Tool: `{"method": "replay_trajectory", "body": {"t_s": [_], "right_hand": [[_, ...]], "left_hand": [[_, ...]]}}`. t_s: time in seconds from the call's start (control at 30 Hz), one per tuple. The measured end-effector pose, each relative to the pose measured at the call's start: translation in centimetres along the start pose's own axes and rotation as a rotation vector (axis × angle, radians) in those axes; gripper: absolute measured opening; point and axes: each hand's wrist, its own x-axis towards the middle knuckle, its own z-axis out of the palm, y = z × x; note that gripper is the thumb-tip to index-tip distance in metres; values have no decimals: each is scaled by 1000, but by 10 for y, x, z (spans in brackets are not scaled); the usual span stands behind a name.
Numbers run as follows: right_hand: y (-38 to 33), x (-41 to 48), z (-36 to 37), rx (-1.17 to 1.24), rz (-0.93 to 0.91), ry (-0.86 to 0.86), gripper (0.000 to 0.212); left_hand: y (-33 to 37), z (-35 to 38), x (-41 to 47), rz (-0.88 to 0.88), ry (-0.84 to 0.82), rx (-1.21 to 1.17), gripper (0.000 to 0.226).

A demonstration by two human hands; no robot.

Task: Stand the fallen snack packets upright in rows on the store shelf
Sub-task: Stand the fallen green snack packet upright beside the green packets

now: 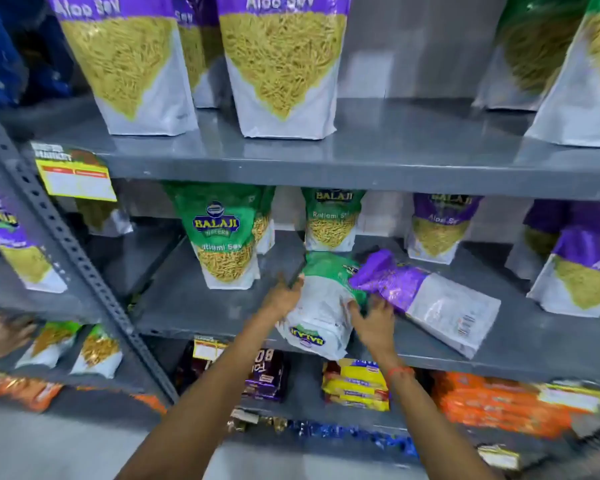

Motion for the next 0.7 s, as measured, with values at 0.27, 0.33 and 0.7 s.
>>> {"method": "replay_trajectory", "body": {"t_s": [0.27,0.33,0.7], "right_hand": [[-12,10,2,629,375,-277,14],[-15,13,-1,757,425,-343,7],[-61,78,-15,770,32,-297,33]], "left_hand": [[-29,-13,35,-280,-485,-572,73],[-41,-10,47,-309,-488,-644,78],[-2,-35,62,104,-239,-903,24]]}}
